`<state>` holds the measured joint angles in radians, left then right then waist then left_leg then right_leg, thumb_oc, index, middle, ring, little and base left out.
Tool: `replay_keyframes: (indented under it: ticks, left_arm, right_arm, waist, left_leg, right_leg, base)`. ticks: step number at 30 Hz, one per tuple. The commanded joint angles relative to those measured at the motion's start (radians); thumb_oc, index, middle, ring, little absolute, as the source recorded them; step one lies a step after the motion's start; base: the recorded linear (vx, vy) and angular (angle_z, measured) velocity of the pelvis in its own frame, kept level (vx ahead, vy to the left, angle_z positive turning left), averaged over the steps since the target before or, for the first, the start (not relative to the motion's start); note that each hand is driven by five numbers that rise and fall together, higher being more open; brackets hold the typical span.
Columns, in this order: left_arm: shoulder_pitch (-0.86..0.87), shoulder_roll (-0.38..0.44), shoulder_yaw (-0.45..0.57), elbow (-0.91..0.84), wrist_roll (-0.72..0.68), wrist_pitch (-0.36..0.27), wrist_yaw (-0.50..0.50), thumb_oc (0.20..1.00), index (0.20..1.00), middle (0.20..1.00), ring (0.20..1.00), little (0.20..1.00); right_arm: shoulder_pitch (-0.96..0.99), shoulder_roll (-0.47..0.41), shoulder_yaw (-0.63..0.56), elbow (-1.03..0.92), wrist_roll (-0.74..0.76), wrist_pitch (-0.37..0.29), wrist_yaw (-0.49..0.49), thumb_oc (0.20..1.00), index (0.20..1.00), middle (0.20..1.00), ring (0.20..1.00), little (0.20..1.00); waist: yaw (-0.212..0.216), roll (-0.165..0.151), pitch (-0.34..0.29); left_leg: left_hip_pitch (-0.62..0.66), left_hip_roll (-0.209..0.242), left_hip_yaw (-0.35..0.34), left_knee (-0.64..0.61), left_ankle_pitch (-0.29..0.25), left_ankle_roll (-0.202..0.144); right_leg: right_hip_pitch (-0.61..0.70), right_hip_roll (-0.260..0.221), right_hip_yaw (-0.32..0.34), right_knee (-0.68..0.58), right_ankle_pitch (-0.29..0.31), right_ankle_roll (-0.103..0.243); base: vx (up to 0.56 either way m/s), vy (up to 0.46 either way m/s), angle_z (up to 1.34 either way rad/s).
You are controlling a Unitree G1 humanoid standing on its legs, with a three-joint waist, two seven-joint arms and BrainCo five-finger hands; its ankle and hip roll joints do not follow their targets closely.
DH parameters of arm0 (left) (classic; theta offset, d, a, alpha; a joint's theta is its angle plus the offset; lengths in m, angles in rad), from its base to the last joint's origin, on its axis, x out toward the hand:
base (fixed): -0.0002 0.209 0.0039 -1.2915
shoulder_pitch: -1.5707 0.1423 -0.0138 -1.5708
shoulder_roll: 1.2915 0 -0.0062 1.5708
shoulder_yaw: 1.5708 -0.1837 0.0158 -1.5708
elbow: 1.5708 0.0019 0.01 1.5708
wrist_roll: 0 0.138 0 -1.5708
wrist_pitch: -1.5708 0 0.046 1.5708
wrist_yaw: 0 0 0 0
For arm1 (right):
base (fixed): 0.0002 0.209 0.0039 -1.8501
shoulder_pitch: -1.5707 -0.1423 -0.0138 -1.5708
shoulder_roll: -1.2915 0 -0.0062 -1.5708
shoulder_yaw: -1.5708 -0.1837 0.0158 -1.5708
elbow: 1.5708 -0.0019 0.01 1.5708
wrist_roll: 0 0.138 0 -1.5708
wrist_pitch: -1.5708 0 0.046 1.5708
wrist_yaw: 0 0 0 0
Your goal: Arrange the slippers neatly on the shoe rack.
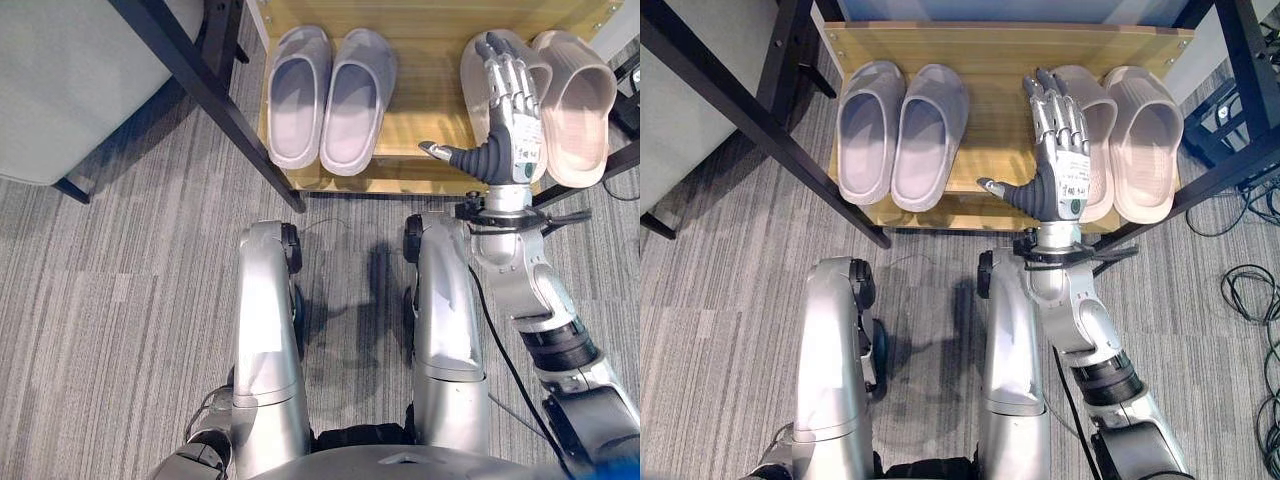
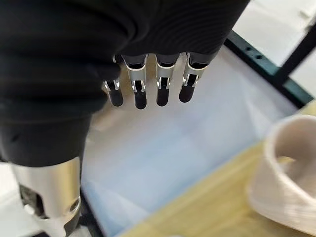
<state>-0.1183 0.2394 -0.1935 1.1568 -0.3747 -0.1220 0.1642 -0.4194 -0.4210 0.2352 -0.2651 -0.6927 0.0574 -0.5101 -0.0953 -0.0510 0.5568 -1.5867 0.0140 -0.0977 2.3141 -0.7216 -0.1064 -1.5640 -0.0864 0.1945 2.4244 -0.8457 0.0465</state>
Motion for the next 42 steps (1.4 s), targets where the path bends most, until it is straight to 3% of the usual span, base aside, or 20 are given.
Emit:
replay_keyframes:
  ticks: [1, 2, 6, 9, 12, 15, 16, 19, 20, 21, 24, 25, 28, 29, 30, 32, 33, 36, 42]
  left_arm:
    - [0.054, -0.065, -0.02, 0.033, 0.062, -0.021, 0.033, 1.0, 1.0, 1.0, 1.0, 1.0]
    - [0.055, -0.066, -0.021, 0.033, 0.062, -0.022, 0.033, 1.0, 1.0, 1.0, 1.0, 1.0]
    - [0.034, -0.058, 0.033, 0.009, 0.107, -0.059, 0.095, 1.0, 1.0, 1.0, 1.0, 1.0]
    - [0.025, -0.052, 0.042, -0.008, 0.103, -0.074, 0.119, 1.0, 1.0, 1.0, 1.0, 1.0]
    - [-0.019, -0.036, 0.065, -0.045, 0.087, -0.099, 0.161, 1.0, 1.0, 1.0, 1.0, 1.0]
    - [-0.029, -0.033, 0.07, -0.073, 0.086, -0.111, 0.182, 1.0, 1.0, 1.0, 1.0, 1.0]
    - [-0.025, -0.034, 0.074, -0.081, 0.077, -0.117, 0.197, 1.0, 1.0, 1.0, 1.0, 1.0]
    - [0.002, -0.037, 0.078, -0.081, 0.071, -0.113, 0.197, 1.0, 1.0, 1.0, 1.0, 1.0]
    - [0.027, -0.045, 0.072, -0.078, 0.064, -0.104, 0.185, 1.0, 1.0, 1.0, 1.0, 1.0]
    - [0.049, -0.05, 0.066, -0.071, 0.054, -0.095, 0.157, 1.0, 1.0, 1.0, 1.0, 1.0]
    - [0.067, -0.058, 0.075, -0.021, 0.066, -0.075, 0.125, 1.0, 1.0, 1.0, 1.0, 1.0]
    - [0.076, -0.06, 0.086, 0.015, 0.079, -0.06, 0.095, 1.0, 1.0, 1.0, 1.0, 1.0]
    - [0.092, -0.068, 0.069, 0.064, 0.124, -0.045, 0.068, 1.0, 1.0, 1.0, 1.0, 1.0]
    - [0.088, -0.068, 0.063, 0.088, 0.139, -0.037, 0.046, 1.0, 1.0, 1.0, 1.0, 1.0]
    - [0.087, -0.069, 0.064, 0.1, 0.146, -0.032, 0.03, 1.0, 1.0, 1.0, 1.0, 1.0]
    - [0.089, -0.068, 0.047, 0.111, 0.176, -0.03, -0.011, 1.0, 1.0, 1.0, 1.0, 1.0]
    - [0.091, -0.068, 0.033, 0.11, 0.196, -0.028, -0.043, 1.0, 1.0, 1.0, 1.0, 1.0]
    - [0.112, -0.08, 0.023, 0.115, 0.218, -0.035, -0.059, 1.0, 1.0, 1.0, 1.0, 1.0]
    - [0.11, -0.094, -0.004, 0.139, 0.272, -0.025, -0.066, 1.0, 1.0, 1.0, 1.0, 1.0]
  right_arm:
    - [0.046, -0.075, -0.1, -0.165, -0.028, -0.09, -0.005, 1.0, 1.0, 1.0, 1.0, 1.0]
    - [0.05, -0.076, -0.103, -0.169, -0.027, -0.09, -0.003, 1.0, 1.0, 1.0, 1.0, 1.0]
    - [0.365, -0.15, -0.214, -0.249, 0.007, -0.176, 0.015, 1.0, 1.0, 1.0, 1.0, 1.0]
    - [0.404, -0.172, -0.245, -0.252, 0.008, -0.184, 0.003, 1.0, 1.0, 1.0, 1.0, 1.0]
    - [0.488, -0.196, -0.309, -0.225, 0.04, -0.197, -0.01, 1.0, 1.0, 1.0, 1.0, 1.0]
    - [0.61, -0.185, -0.355, -0.164, 0.078, -0.204, -0.006, 1.0, 1.0, 1.0, 1.0, 1.0]
    - [0.702, -0.127, -0.344, 0.008, 0.162, -0.194, -0.007, 1.0, 1.0, 1.0, 1.0, 1.0]
    - [0.73, -0.09, -0.333, 0.191, 0.236, -0.182, -0.023, 1.0, 1.0, 1.0, 1.0, 1.0]
    - [0.739, -0.048, -0.335, 0.321, 0.341, -0.177, -0.012, 1.0, 1.0, 1.0, 1.0, 1.0]
    - [0.742, -0.031, -0.341, 0.417, 0.401, -0.178, 0.006, 1.0, 1.0, 1.0, 1.0, 1.0]
    - [0.728, 0.009, -0.336, 0.605, 0.48, -0.167, 0.031, 1.0, 1.0, 1.0, 1.0, 1.0]
    - [0.689, 0.039, -0.323, 0.78, 0.545, -0.156, 0.053, 1.0, 1.0, 1.0, 1.0, 1.0]
    - [0.601, 0.068, -0.312, 1.095, 0.695, -0.165, 0.09, 1.0, 1.0, 1.0, 1.0, 1.0]
    - [0.536, 0.09, -0.296, 1.307, 0.782, -0.162, 0.135, 1.0, 1.0, 1.0, 1.0, 1.0]
    - [0.508, 0.101, -0.297, 1.406, 0.838, -0.157, 0.167, 1.0, 1.0, 1.0, 1.0, 1.0]
    - [0.468, 0.104, -0.282, 1.595, 0.864, -0.118, 0.229, 1.0, 1.0, 1.0, 1.0, 1.0]
    - [0.465, 0.105, -0.25, 1.684, 0.813, -0.083, 0.286, 1.0, 1.0, 1.0, 1.0, 1.0]
    - [0.489, 0.11, -0.232, 1.694, 0.765, -0.073, 0.318, 1.0, 1.0, 1.0, 1.0, 1.0]
    - [0.499, 0.124, -0.231, 1.688, 0.789, -0.072, 0.341, 1.0, 1.0, 1.0, 1.0, 1.0]
  waist:
    - [0.067, -0.013, -0.037]
    - [0.068, -0.011, -0.037]
    - [0.009, 0.022, -0.037]
    - [0.003, 0.033, -0.037]
    - [-0.007, 0.038, -0.038]
    - [-0.009, 0.037, -0.088]
    - [-0.009, 0.032, -0.127]
    - [-0.003, 0.03, -0.165]
    - [0.002, 0.022, -0.186]
    - [0.005, 0.021, -0.213]
    - [0.008, 0.024, -0.25]
    - [0.016, 0.028, -0.275]
    - [0.025, 0.031, -0.315]
    - [0.034, 0.037, -0.348]
    - [0.038, 0.039, -0.362]
    - [0.051, 0.045, -0.397]
    - [0.058, 0.053, -0.444]
    - [0.063, 0.071, -0.497]
    - [0.056, 0.081, -0.534]
  left_leg:
    - [0.017, -0.042, -0.056, 0.042, -0.092, 0.053]
    - [0.017, -0.042, -0.057, 0.042, -0.091, 0.053]
    - [0.017, -0.02, -0.054, -0.016, -0.035, 0.043]
    - [0.017, -0.013, -0.048, -0.064, -0.013, 0.044]
    - [0.017, -0.002, -0.036, -0.193, 0.046, 0.05]
    - [0.028, 0.02, -0.032, -0.326, 0.104, 0.06]
    - [0.093, 0.048, -0.035, -0.445, 0.146, 0.073]
    - [0.197, 0.081, -0.022, -0.591, 0.193, 0.089]
    - [0.287, 0.102, -0.01, -0.721, 0.24, 0.097]
    - [0.375, 0.11, 0.009, -0.847, 0.274, 0.102]
    - [0.516, 0.12, 0.037, -1.052, 0.335, 0.103]
    - [0.609, 0.117, 0.057, -1.186, 0.381, 0.104]
    - [0.804, 0.107, 0.075, -1.426, 0.465, 0.109]
    - [0.918, 0.099, 0.086, -1.591, 0.533, 0.112]
    - [0.99, 0.095, 0.094, -1.671, 0.559, 0.106]
    - [1.172, 0.082, 0.115, -1.877, 0.623, 0.089]
    - [1.321, 0.072, 0.127, -2.07, 0.691, 0.069]
    - [1.497, 0.053, 0.152, -2.296, 0.753, 0.059]
    - [1.593, 0.043, 0.177, -2.401, 0.767, 0.046]
  right_leg:
    - [0.14, -0.001, 0.121, 0.056, 0.159, -0.069]
    - [0.141, -0.001, 0.12, 0.056, 0.16, -0.069]
    - [0.142, -0.003, 0.116, 0.02, 0.18, -0.061]
    - [0.137, -0.007, 0.113, -0.022, 0.177, -0.07]
    - [0.131, -0.019, 0.09, -0.122, 0.181, -0.084]
    - [0.14, -0.039, 0.05, -0.233, 0.195, -0.09]
    - [0.187, -0.058, 0.007, -0.356, 0.206, -0.093]
    - [0.27, -0.08, -0.038, -0.515, 0.234, -0.084]
    - [0.352, -0.1, -0.077, -0.66, 0.261, -0.082]
    - [0.418, -0.106, -0.113, -0.785, 0.281, -0.078]
    - [0.545, -0.117, -0.156, -0.998, 0.319, -0.07]
    - [0.637, -0.115, -0.18, -1.145, 0.358, -0.057]
    - [0.822, -0.104, -0.218, -1.401, 0.45, -0.024]
    - [0.931, -0.092, -0.247, -1.558, 0.519, -0.008]
    - [1.001, -0.086, -0.251, -1.634, 0.546, -0.001]
    - [1.194, -0.075, -0.268, -1.852, 0.626, 0.027]
    - [1.329, -0.061, -0.278, -2.052, 0.706, 0.055]
    - [1.473, -0.05, -0.283, -2.267, 0.793, 0.088]
    - [1.59, -0.055, -0.291, -2.419, 0.836, 0.101]
  base:
    - [0.0, 0.0, 0.0]
    - [-0.05, -0.045, -0.04]
    - [-0.06, -0.06, -0.1]
    - [-0.09, -0.016, -0.07]
    - [-0.1, 0.003, -0.02]
    - [-0.06, -0.035, -0.02]
    - [-0.03, -0.051, -0.06]
    - [0.0, 0.0, 0.0]
    - [0.01, 0.025, 0.04]
    - [0.0, 0.017, 0.05]
    - [0.0, 0.022, 0.05]
    - [0.0, 0.0, 0.0]
    - [0.05, 0.022, -0.13]
    - [0.12, -0.016, -0.21]
    - [0.17, -0.032, -0.11]
    - [0.35, -0.063, 0.03]
    - [0.41, -0.074, 0.08]
    - [0.22, -0.045, -0.07]
    - [0.06, -0.038, -0.13]
